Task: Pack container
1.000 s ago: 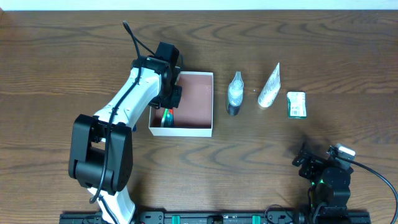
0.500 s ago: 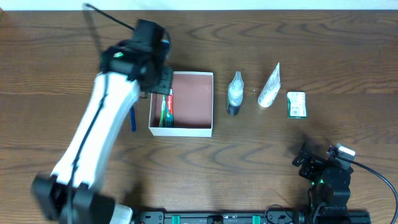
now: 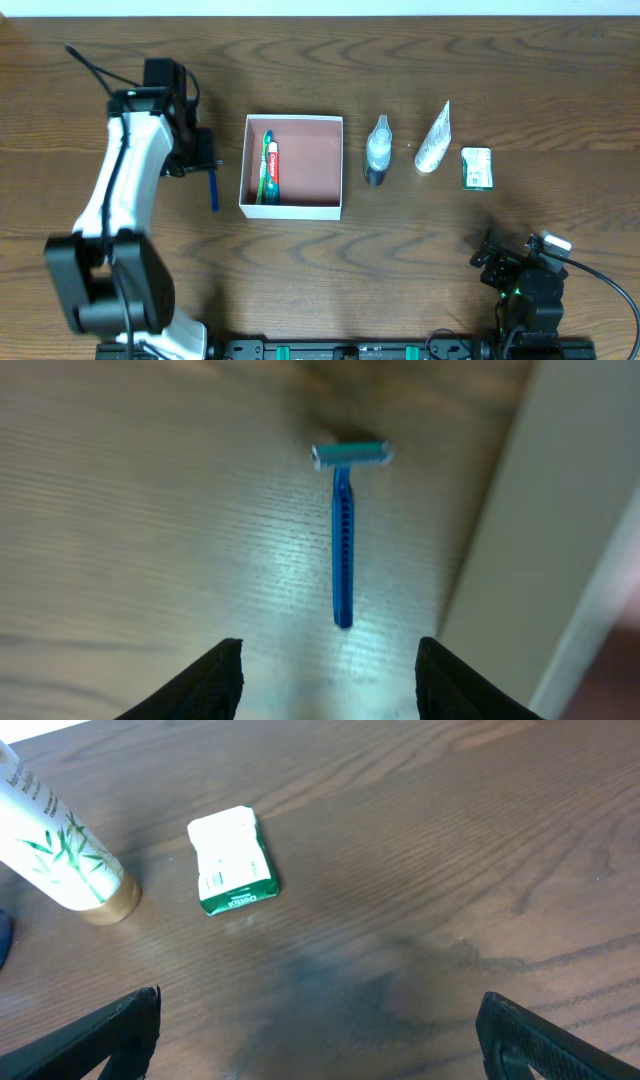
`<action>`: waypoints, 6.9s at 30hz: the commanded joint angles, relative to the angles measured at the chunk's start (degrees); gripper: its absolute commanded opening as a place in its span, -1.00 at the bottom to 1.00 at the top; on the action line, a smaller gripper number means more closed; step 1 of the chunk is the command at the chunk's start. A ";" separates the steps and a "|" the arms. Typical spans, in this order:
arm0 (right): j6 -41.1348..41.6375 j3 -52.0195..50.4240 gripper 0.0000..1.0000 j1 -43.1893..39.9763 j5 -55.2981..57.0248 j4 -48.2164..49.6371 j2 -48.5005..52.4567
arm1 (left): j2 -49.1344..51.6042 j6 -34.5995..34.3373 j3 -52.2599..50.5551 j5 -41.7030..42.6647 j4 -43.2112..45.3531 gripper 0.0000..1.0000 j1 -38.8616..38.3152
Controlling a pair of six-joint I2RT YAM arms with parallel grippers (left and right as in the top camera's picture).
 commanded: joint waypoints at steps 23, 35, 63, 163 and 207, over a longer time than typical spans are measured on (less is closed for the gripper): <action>-0.83 -0.07 0.99 -0.57 0.35 -0.04 -0.31 | 18.58 3.98 -1.95 1.68 6.54 -0.62 0.42; -0.83 -0.07 0.99 -0.57 0.37 -0.04 -0.31 | 0.37 2.67 2.16 4.26 0.35 -0.88 0.00; -0.83 -0.07 0.98 -0.57 0.35 -0.04 -0.31 | 7.08 -3.58 -0.28 7.58 12.31 -0.86 -18.08; -12.17 68.15 0.91 -4.76 -15.13 -8.92 109.39 | -32.89 -6.80 2.78 -6.14 -2.95 0.96 12.37; -5.42 68.67 -0.41 17.79 -21.53 -5.51 69.90 | -32.89 -6.80 2.78 -6.14 -2.95 0.96 12.37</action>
